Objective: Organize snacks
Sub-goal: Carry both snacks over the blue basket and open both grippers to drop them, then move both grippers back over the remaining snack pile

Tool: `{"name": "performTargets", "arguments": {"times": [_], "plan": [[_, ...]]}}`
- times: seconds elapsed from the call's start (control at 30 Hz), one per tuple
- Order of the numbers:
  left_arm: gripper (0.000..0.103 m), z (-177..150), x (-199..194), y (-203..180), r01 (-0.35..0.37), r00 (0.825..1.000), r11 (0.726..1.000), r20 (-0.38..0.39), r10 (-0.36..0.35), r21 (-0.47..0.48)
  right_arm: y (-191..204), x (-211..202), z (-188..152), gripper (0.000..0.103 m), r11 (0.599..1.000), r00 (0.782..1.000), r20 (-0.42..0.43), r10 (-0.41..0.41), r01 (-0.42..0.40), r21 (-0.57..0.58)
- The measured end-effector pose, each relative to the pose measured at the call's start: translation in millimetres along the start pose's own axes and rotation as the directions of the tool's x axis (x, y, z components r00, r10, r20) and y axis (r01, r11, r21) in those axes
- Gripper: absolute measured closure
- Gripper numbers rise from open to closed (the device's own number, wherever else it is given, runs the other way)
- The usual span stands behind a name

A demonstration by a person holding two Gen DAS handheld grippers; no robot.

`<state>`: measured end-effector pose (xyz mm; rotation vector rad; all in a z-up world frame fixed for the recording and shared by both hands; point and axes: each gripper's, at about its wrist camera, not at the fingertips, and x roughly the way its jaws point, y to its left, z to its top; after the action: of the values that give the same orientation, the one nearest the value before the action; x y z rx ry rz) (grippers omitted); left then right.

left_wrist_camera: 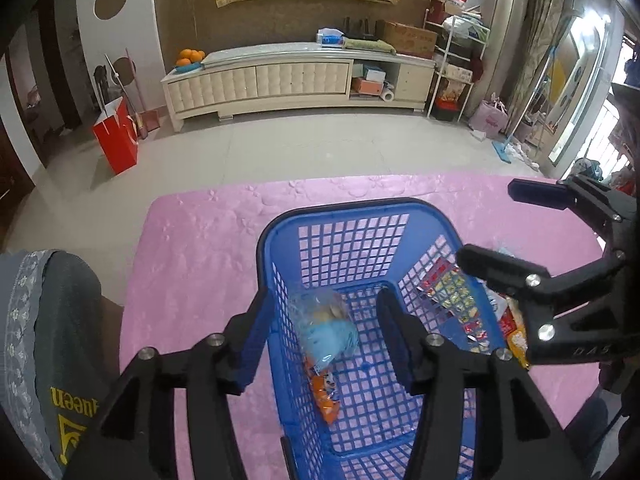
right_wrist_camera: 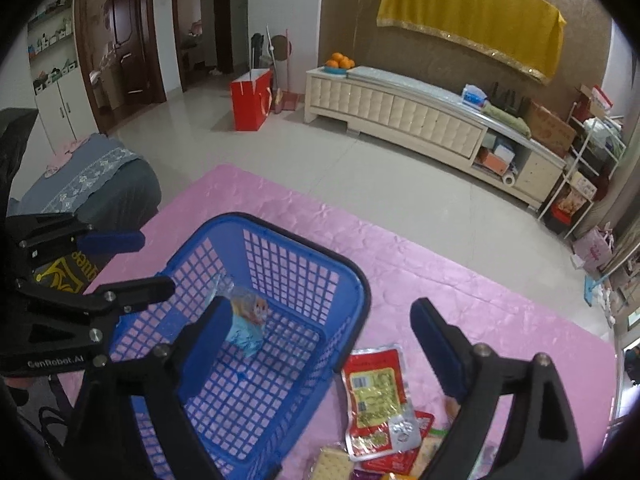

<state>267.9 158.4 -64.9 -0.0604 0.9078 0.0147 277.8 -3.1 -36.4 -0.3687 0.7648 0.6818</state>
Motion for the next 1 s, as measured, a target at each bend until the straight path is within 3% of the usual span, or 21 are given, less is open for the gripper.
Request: {"name": "performTargets", "arguments": {"times": [0.37,0.53,0.63,1.0], "plan": [[0.052,-12.2,-70.5,-34.3,0.033,0.997,0.999,0.063,-0.035,0.029,-5.4,-83.8,-19.5,0.01,0.999,0.998,0.069,-0.017,0.014,0.04],[0.047,-16.1,-97.6,-65.6,0.041,0.994,0.996,0.1,-0.048,0.075,-19.4,-119.6,-35.7,0.01,0.997,0.994,0.093,-0.048,0.042,0.068],[0.036,-19.2,-107.5,-84.5,0.038,0.992,0.994,0.119,-0.05,0.101,-30.4,-134.4,-45.2,0.01,0.994,0.992,0.103,-0.066,0.057,0.091],[0.034,-27.9,-109.0,-159.9,0.08,0.99,0.982,0.1,-0.098,0.169,-77.0,-163.8,-102.6,0.01,0.979,0.989,0.087,-0.117,0.1,0.18]]}}
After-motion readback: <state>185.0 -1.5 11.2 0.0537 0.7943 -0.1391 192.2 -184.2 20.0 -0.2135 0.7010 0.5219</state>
